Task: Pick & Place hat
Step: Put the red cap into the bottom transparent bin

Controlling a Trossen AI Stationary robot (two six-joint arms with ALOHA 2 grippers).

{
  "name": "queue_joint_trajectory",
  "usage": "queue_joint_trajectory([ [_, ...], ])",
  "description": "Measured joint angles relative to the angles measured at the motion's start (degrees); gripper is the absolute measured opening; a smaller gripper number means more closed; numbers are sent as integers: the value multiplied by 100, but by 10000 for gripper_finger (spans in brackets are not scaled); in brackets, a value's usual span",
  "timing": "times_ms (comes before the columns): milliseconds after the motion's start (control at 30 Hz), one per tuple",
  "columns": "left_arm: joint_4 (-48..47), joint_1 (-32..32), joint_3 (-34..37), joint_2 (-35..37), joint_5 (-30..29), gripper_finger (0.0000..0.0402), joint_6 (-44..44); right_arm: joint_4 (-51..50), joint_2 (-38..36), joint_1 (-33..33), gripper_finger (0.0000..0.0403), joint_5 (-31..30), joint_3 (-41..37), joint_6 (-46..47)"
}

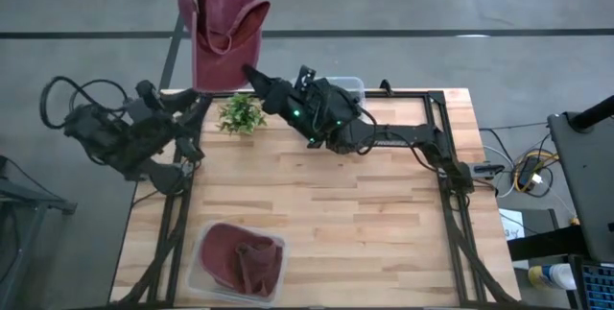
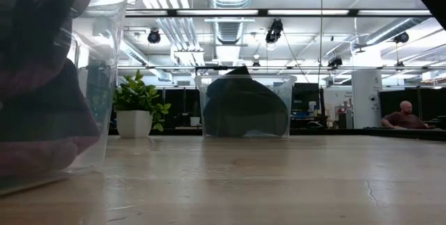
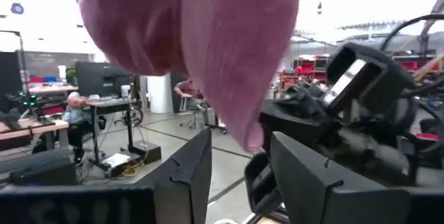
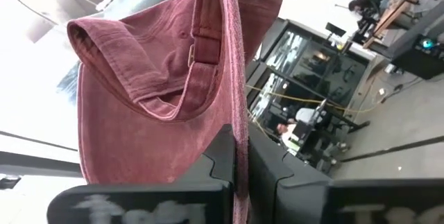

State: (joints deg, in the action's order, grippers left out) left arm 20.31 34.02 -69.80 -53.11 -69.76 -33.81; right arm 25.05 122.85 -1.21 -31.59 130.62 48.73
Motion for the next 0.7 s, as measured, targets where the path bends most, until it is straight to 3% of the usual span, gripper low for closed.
queue_joint_trajectory([
  [600,649,-368,-4,-125,241,142,-87,-116,4,-129,12,14,-23,163],
  [700,652,-376,-4,-110,243,125,-89,-134,7,-129,12,15,-25,136],
])
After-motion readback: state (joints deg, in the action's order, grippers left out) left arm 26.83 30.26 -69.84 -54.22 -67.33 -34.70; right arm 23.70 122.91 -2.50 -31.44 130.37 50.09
